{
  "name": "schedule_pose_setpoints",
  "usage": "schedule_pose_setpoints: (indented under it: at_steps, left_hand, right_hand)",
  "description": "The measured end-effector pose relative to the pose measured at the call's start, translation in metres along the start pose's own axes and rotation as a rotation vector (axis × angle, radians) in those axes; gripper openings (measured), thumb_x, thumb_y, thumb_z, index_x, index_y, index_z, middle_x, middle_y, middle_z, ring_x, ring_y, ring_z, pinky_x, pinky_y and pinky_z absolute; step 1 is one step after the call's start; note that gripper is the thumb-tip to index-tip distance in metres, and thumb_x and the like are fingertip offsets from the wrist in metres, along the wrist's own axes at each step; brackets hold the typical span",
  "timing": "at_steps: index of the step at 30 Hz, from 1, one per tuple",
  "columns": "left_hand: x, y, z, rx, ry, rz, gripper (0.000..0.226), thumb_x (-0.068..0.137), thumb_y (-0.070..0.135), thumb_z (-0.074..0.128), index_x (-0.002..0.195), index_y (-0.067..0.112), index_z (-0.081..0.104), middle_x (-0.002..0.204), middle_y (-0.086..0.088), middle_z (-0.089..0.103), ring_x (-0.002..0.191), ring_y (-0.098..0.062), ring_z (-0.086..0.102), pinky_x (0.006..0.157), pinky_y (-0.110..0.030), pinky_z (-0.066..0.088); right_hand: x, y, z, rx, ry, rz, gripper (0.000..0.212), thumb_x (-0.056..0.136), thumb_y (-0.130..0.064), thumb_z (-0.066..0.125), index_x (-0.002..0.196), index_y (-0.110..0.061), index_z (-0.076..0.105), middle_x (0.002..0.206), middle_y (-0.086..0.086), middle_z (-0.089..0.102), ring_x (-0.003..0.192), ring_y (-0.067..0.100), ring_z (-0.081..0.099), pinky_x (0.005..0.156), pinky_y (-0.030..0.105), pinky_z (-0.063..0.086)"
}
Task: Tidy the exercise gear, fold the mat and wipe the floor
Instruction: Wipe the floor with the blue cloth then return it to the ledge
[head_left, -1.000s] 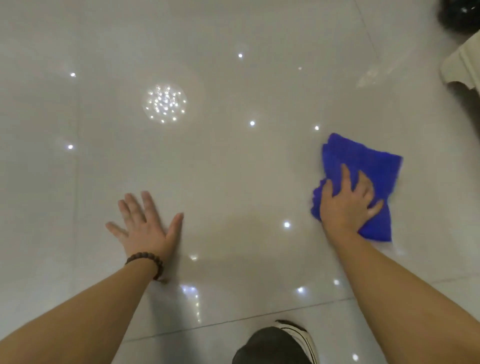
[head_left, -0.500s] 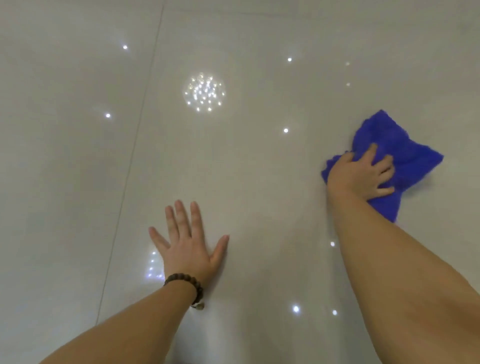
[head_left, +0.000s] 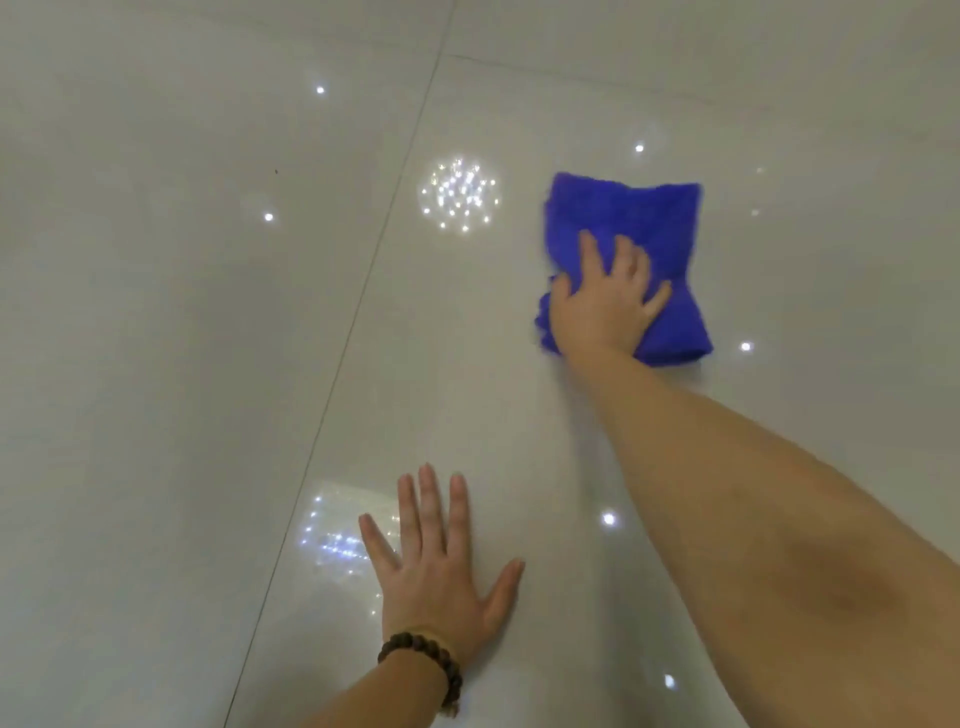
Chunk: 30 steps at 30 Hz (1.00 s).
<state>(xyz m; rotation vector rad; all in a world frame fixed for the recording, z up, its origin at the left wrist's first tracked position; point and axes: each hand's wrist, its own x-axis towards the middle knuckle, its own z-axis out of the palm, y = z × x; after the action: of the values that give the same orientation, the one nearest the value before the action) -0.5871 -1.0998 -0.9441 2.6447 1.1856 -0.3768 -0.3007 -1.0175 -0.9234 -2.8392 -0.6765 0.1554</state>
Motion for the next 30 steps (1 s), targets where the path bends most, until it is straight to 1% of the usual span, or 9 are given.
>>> schedule_pose_setpoints:
  at_steps: [4,6,10,12,17,19,23,25,30]
  left_hand:
    - [0.001,0.001,-0.001,-0.005,-0.001,-0.015,0.094,0.081,0.072,0.039,0.151,0.012,0.025,0.158,-0.017,0.018,0.147,-0.035,0.014,0.106,-0.072,0.017]
    - [0.000,0.001,-0.001,-0.007,0.006,-0.013,0.094,0.080,0.071,0.038,0.152,0.012,0.023,0.159,-0.016,0.016,0.147,-0.035,0.012,0.108,-0.072,0.014]
    - [-0.001,0.002,-0.002,-0.004,0.005,-0.014,0.091,0.085,0.072,0.029,0.154,0.013,0.016,0.161,-0.015,0.009,0.148,-0.033,0.005,0.110,-0.070,0.008]
    - [-0.004,0.002,-0.002,0.000,-0.017,-0.017,0.091,0.086,0.072,0.025,0.154,0.014,0.011,0.161,-0.014,0.005,0.149,-0.033,0.001,0.111,-0.069,0.005]
    - [-0.003,0.001,-0.004,-0.002,-0.056,0.006,0.097,0.080,0.071,0.030,0.155,0.016,0.002,0.161,-0.015,-0.002,0.148,-0.033,-0.008,0.110,-0.069,-0.001]
    - [-0.003,0.001,-0.007,0.008,-0.065,-0.004,0.094,0.083,0.073,0.021,0.154,0.016,-0.003,0.161,-0.014,-0.009,0.147,-0.032,-0.015,0.110,-0.069,-0.005]
    - [-0.006,0.003,-0.009,0.030,-0.038,-0.015,0.092,0.084,0.075,0.006,0.151,0.016,-0.018,0.158,-0.013,-0.023,0.143,-0.030,-0.027,0.109,-0.067,-0.010]
    - [-0.005,0.002,-0.007,0.016,-0.029,-0.012,0.092,0.084,0.076,0.005,0.150,0.017,-0.020,0.157,-0.012,-0.024,0.143,-0.031,-0.028,0.109,-0.067,-0.012]
    - [-0.005,0.003,-0.004,0.006,0.023,-0.001,0.094,0.081,0.076,0.005,0.152,0.018,-0.016,0.159,-0.012,-0.020,0.145,-0.031,-0.022,0.109,-0.068,-0.008]
  right_hand:
    - [-0.089,-0.042,0.025,-0.122,-0.260,-1.036,0.056,0.086,-0.053,0.043,0.141,-0.042,0.037,0.151,-0.003,0.036,0.139,0.021,0.028,0.114,0.051,0.007]
    - [-0.076,0.009,0.018,-0.079,-0.137,-0.880,0.055,0.083,-0.050,0.043,0.137,-0.040,0.045,0.145,-0.001,0.044,0.134,0.023,0.038,0.112,0.051,0.017]
    - [-0.063,0.140,-0.019,-0.029,0.114,0.073,0.057,0.084,-0.050,0.036,0.139,-0.037,0.043,0.148,0.004,0.038,0.135,0.026,0.034,0.110,0.055,0.019]
    - [-0.110,0.142,-0.019,-0.027,0.160,0.332,0.056,0.086,-0.048,0.040,0.140,-0.034,0.043,0.148,0.007,0.038,0.135,0.028,0.033,0.109,0.058,0.020]
    - [-0.271,0.108,-0.006,-0.134,-0.079,-0.493,0.059,0.084,-0.049,0.046,0.142,-0.038,0.038,0.149,0.000,0.038,0.137,0.022,0.034,0.112,0.052,0.019]
    - [-0.275,0.154,-0.014,-0.142,-0.080,-0.420,0.058,0.085,-0.051,0.044,0.141,-0.037,0.038,0.149,0.000,0.039,0.135,0.022,0.036,0.112,0.050,0.021]
    - [-0.247,0.240,-0.040,-0.088,0.053,0.433,0.067,0.083,-0.060,0.026,0.145,-0.034,0.033,0.153,0.006,0.029,0.139,0.027,0.025,0.111,0.055,0.017]
    - [-0.240,0.215,-0.034,-0.042,0.087,0.598,0.068,0.084,-0.059,0.025,0.146,-0.033,0.032,0.153,0.007,0.026,0.139,0.027,0.022,0.108,0.056,0.018]
    - [-0.305,0.117,-0.003,-0.163,0.004,-0.185,0.056,0.086,-0.057,0.039,0.137,-0.037,0.045,0.144,0.003,0.043,0.131,0.024,0.038,0.100,0.048,0.028]
